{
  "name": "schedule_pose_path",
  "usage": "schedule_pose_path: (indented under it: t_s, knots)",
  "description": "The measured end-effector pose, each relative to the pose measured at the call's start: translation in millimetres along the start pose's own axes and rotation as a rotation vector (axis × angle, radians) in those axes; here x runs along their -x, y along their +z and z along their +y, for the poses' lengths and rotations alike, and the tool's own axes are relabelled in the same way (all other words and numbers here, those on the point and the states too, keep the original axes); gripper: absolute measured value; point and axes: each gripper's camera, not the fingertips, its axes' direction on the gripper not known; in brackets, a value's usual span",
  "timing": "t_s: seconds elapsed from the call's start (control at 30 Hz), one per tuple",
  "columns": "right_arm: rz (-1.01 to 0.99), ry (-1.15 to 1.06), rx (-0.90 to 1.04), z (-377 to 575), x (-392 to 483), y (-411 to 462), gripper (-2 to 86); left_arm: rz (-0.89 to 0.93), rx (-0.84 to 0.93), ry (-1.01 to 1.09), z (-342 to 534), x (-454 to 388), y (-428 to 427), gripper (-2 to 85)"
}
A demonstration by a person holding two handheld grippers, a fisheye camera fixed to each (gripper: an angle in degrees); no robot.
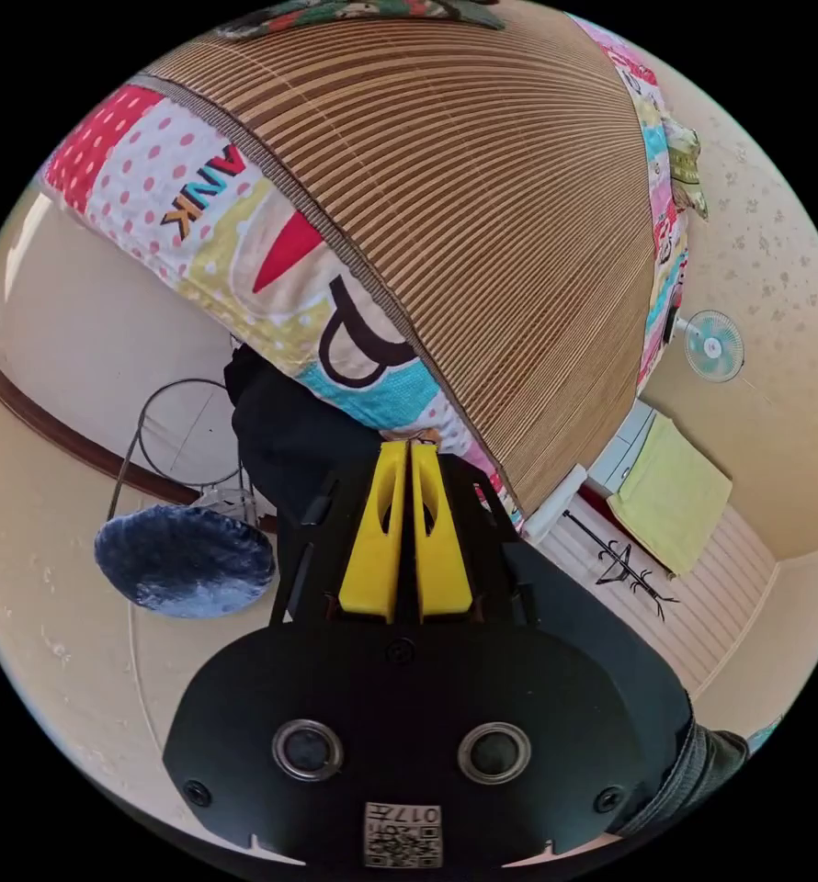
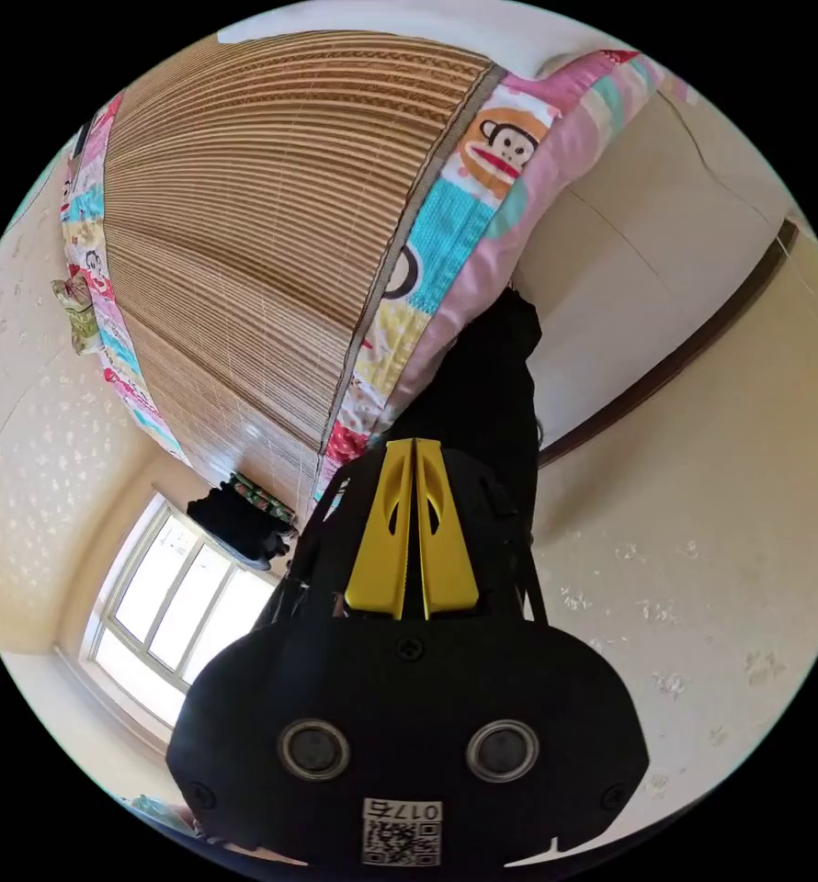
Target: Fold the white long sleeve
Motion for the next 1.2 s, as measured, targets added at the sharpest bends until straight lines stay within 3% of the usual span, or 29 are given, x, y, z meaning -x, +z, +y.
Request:
schedule_pose_path:
  t_s: [0.13,0.27,0.4,0.53,0.6,0.73,0.83,0.9,0.93,1.03,1.1,1.2]
  knots:
    - [0.055,-0.08,-0.016,-41,-12,-43,0.3,-0.111,0.015,0.106,-25,-82,44,-1.0]
    - [0.0,-0.137,-0.222,-76,-19,-127,0.5,-0.138,0.008,0.217,-38,-149,80,-1.0]
    - [0.048,-0.112,-0.387,-114,-28,-191,1.4,-0.304,0.067,0.307,-46,-199,122,-1.0]
    - [0.081,-0.095,-0.347,-153,-39,-196,3.7,-0.419,0.117,0.32,-49,-216,157,-1.0]
    - [0.0,-0.057,-0.289,-171,-52,-176,5.5,-0.437,0.113,0.301,-52,-217,168,-1.0]
    - [-0.12,0.005,-0.405,-151,-66,-171,4.5,-0.408,0.056,0.236,-66,-216,184,-1.0]
    - [-0.47,-0.078,-0.428,-130,-76,-155,2.6,-0.382,0.02,0.195,-77,-218,198,-1.0]
    - [-0.767,-0.155,-0.303,-128,-68,-118,1.6,-0.377,0.013,0.171,-86,-220,209,-1.0]
    - [-0.797,-0.182,-0.253,-129,-60,-108,1.4,-0.375,0.012,0.163,-92,-223,216,-1.0]
    - [-0.623,-0.323,0.009,-133,-9,-72,0.5,-0.387,0.017,0.174,-111,-237,234,-1.0]
    - [-0.309,-0.489,0.189,-134,28,-65,0.6,-0.404,0.021,0.202,-123,-250,246,-1.0]
    - [-0.185,-0.63,0.099,-123,44,-97,1.2,-0.476,0.046,0.272,-138,-271,268,-1.0]
